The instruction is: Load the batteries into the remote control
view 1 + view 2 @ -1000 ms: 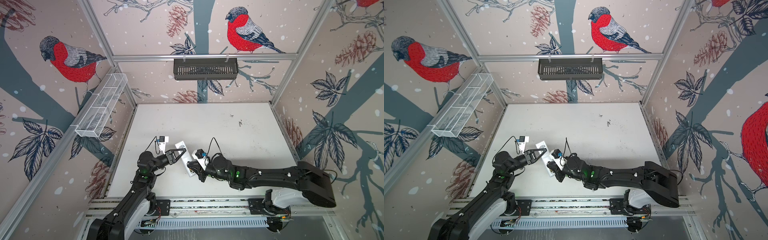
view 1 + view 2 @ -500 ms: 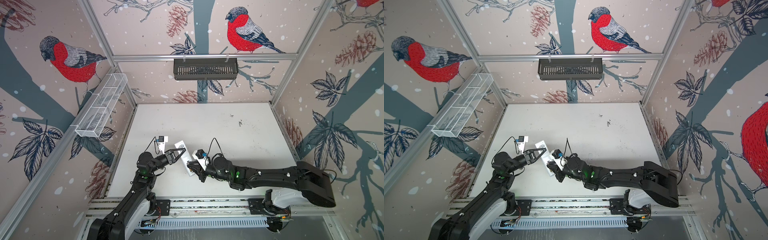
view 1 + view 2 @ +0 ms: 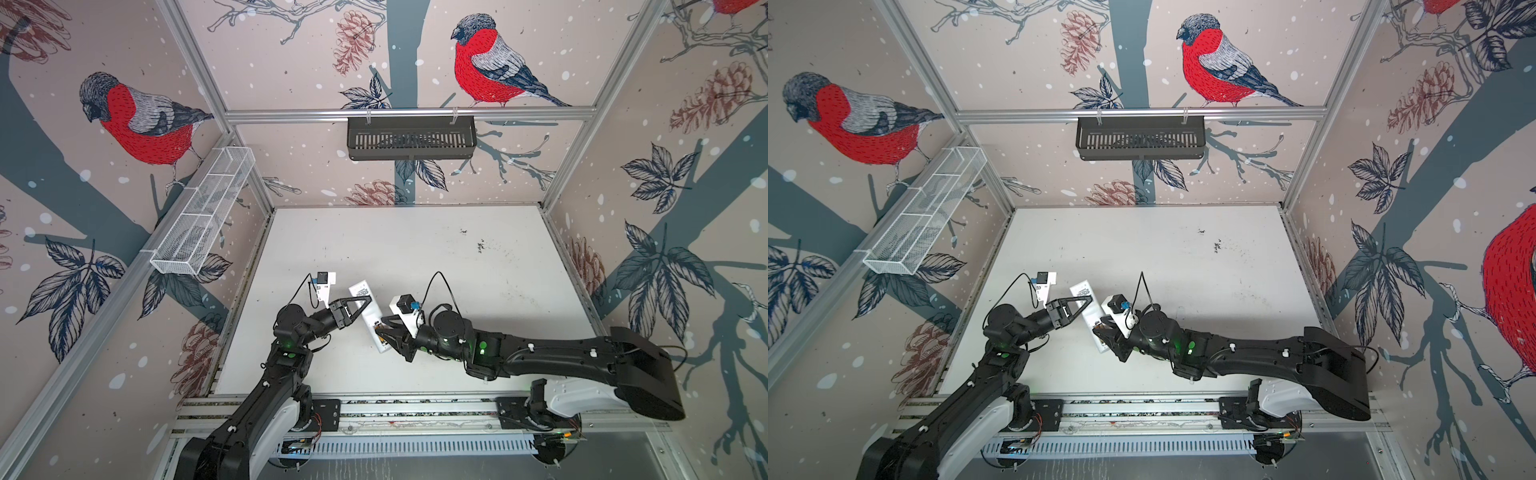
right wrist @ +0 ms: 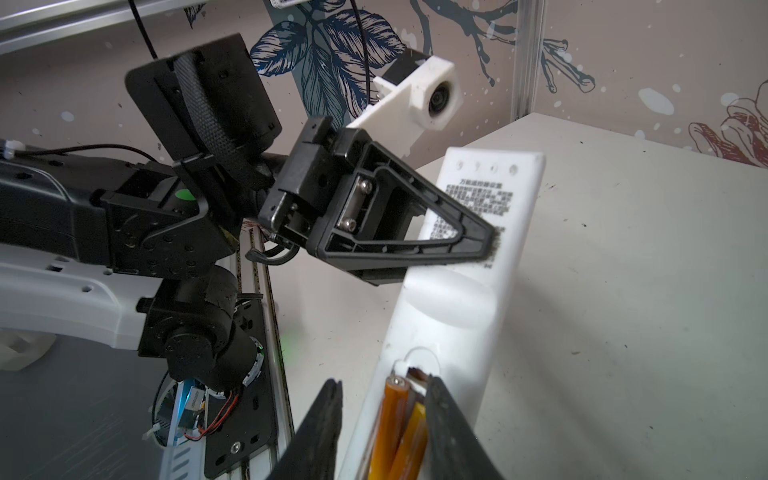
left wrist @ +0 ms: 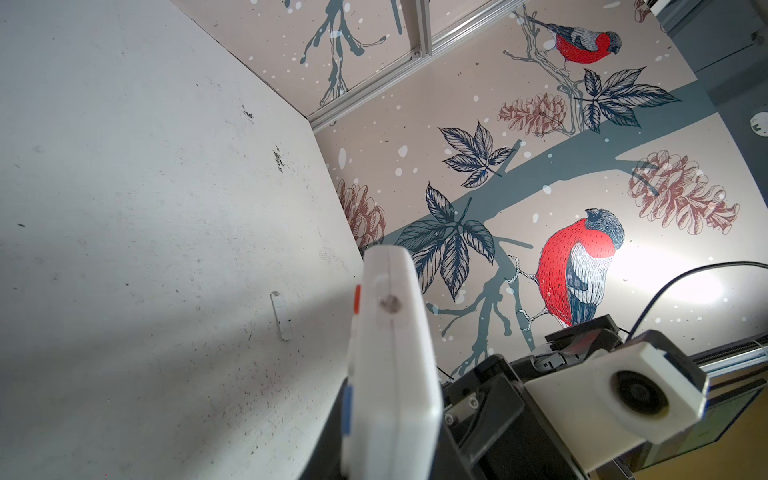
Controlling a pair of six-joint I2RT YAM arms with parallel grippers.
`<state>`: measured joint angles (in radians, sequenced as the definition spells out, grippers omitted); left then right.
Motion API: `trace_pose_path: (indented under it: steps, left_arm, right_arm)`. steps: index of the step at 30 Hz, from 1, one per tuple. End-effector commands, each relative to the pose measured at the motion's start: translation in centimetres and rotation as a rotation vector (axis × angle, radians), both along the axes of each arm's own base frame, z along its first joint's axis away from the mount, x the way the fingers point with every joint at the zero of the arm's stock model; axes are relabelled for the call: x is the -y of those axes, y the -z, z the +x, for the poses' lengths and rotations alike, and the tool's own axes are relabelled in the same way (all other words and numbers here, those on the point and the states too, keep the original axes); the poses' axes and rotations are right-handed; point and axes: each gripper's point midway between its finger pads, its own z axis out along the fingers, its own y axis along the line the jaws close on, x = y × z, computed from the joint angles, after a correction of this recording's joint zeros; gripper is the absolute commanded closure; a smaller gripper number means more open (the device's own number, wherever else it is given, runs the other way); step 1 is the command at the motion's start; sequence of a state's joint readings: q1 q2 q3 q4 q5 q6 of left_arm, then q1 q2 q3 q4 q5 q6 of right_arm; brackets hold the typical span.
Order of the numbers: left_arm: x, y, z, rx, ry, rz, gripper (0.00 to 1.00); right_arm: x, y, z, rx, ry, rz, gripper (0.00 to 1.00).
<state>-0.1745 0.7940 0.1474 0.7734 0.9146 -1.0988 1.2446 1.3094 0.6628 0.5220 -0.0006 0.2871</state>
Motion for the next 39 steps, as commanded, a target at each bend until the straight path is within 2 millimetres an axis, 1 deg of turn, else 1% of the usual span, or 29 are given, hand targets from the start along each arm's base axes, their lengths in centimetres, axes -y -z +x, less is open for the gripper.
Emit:
trace_pose_path:
  steps: [1, 3, 5, 6, 9, 13, 17, 22, 29, 34, 39]
  left_arm:
    - [0.1, -1.2, -0.2, 0.07, 0.008, -0.006, 1.0]
    - [0.1, -1.3, -0.2, 0.075, 0.011, -0.005, 1.0]
    - [0.0, -1.4, -0.2, 0.084, 0.008, -0.004, 1.0]
    - [0.0, -1.5, -0.3, 0.088, 0.006, -0.005, 1.0]
    - [0.0, -1.6, -0.3, 0.099, 0.005, -0.004, 1.0]
    - [0.0, -1.6, -0.3, 0.1, 0.002, -0.002, 1.0]
    - [0.0, -1.7, -0.3, 0.105, 0.001, -0.003, 1.0]
    - [0.0, -1.8, -0.4, 0.112, 0.002, -0.003, 1.0]
    - [-0.1, -1.9, -0.5, 0.122, -0.004, -0.004, 1.0]
    - [-0.1, -1.9, -0.5, 0.123, -0.005, -0.004, 1.0]
    - [-0.1, -2.0, -0.6, 0.125, -0.004, -0.004, 1.0]
  right_arm:
    - [0.5, -1.4, 0.3, -0.035, 0.003, 0.048, 0.52]
    - [1.1, -1.6, 1.3, -0.097, 0.027, 0.064, 0.4]
    - [1.4, -1.4, 2.1, -0.193, 0.02, 0.065, 0.3]
    - [1.4, -1.3, 2.4, -0.225, 0.018, 0.063, 0.26]
    - [1.3, -0.9, 2.6, -0.326, -0.011, 0.049, 0.2]
    - [0.9, -0.5, 2.1, -0.399, -0.05, 0.032, 0.14]
    - [0.5, 1.0, 2.2, -0.465, -0.054, 0.003, 0.13]
    - [0.1, 2.2, 2.7, -0.528, -0.052, 0.004, 0.13]
    - [-0.6, 2.6, 2.8, -0.563, -0.078, 0.03, 0.15]
    - [-0.7, 3.1, 2.8, -0.583, -0.082, 0.032, 0.17]
    - [-0.5, 4.2, 2.7, -0.594, -0.078, 0.021, 0.24]
